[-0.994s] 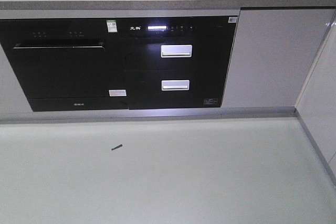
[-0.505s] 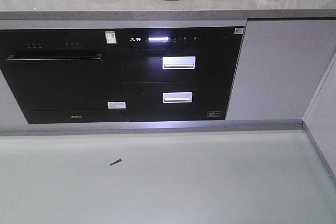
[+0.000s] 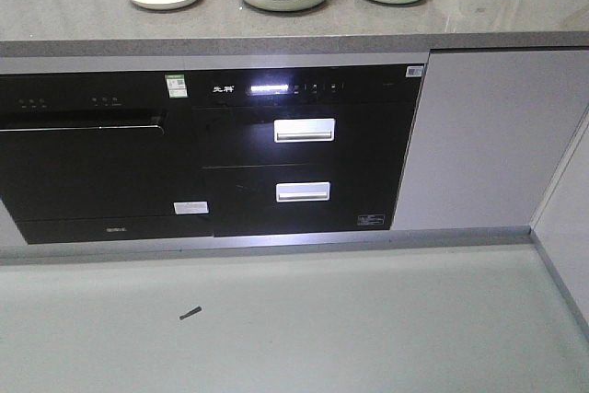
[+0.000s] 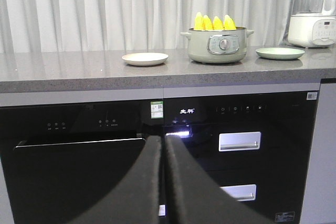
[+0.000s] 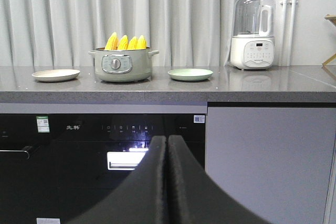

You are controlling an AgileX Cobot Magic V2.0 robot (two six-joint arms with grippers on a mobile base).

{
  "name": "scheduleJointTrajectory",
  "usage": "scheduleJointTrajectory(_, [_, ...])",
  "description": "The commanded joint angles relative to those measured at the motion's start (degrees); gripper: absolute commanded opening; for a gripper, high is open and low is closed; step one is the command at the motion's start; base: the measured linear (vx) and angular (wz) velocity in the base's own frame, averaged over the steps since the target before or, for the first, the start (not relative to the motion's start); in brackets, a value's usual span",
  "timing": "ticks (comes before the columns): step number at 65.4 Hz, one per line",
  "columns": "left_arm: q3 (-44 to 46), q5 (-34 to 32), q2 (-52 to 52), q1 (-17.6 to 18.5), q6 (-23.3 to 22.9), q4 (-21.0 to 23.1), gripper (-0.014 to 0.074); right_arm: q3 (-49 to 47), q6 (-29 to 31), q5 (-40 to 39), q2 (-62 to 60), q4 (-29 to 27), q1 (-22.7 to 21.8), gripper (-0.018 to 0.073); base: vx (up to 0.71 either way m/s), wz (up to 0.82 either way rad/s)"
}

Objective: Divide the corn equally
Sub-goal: 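Drive the base forward to the counter with the corn pot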

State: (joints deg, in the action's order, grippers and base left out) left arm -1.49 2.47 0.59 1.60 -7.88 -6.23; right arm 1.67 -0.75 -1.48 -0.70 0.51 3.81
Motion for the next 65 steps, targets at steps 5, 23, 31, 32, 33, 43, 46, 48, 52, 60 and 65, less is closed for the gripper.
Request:
scheduleJointTrajectory(5, [-0.8, -4.1, 1.0, 0.0, -0.1, 0.6, -0.0006, 0.4, 0.4, -4.6, -0.1, 0.2, -0.1, -0.0011, 0.18, -0.03])
scheduleJointTrajectory(23, [-0.8, -4.1, 1.0, 0.0, -0.1, 0.6, -0.0006, 0.4, 0.4, -4.6, -0.1, 0.2, -0.1, -0.0011, 0.19, 0.00])
scheduleJointTrajectory(31, [-0.8, -4.1, 1.0, 0.0, -0.1, 0.6, -0.0006, 0.4, 0.4, -4.6, -0.1, 0.2, -0.1, -0.0011, 0.20, 0.01])
scheduleJointTrajectory(32, [-0.8, -4.1, 1.0, 0.0, -0.1, 0.6, -0.0006, 0.4, 0.4, -4.6, -0.1, 0.2, -0.1, -0.0011, 0.20, 0.01])
scheduleJointTrajectory(33, [-0.8, -4.1, 1.0, 0.0, -0.1, 0.6, -0.0006, 0.4, 0.4, -4.6, -0.1, 0.2, -0.1, -0.0011, 0.20, 0.01])
scheduleJointTrajectory(43, [-0.8, -4.1, 1.0, 0.0, -0.1, 0.6, -0.0006, 0.4, 0.4, -4.6, -0.1, 0.2, -0.1, -0.0011, 0.20, 0.01])
scheduleJointTrajectory(46, [-0.8, -4.1, 1.0, 0.0, -0.1, 0.6, -0.0006, 0.4, 0.4, -4.6, -0.1, 0.2, -0.1, -0.0011, 0.20, 0.01])
scheduleJointTrajectory(48, [-0.8, -4.1, 1.0, 0.0, -0.1, 0.6, -0.0006, 0.4, 0.4, -4.6, -0.1, 0.2, -0.1, -0.0011, 0.20, 0.01])
scheduleJointTrajectory(52, [-0.8, -4.1, 1.0, 0.0, -0.1, 0.6, -0.0006, 0.4, 0.4, -4.6, -0.1, 0.2, -0.1, -0.0011, 0.20, 0.01])
scheduleJointTrajectory(60, [-0.8, -4.1, 1.0, 0.0, -0.1, 0.6, -0.0006, 0.4, 0.4, -4.6, -0.1, 0.2, -0.1, -0.0011, 0.20, 0.01])
scheduleJointTrajectory(65, [-0.8, -4.1, 1.0, 0.0, -0.1, 0.6, -0.0006, 0.4, 0.4, -4.6, -0.1, 0.2, -0.1, -0.0011, 0.20, 0.03])
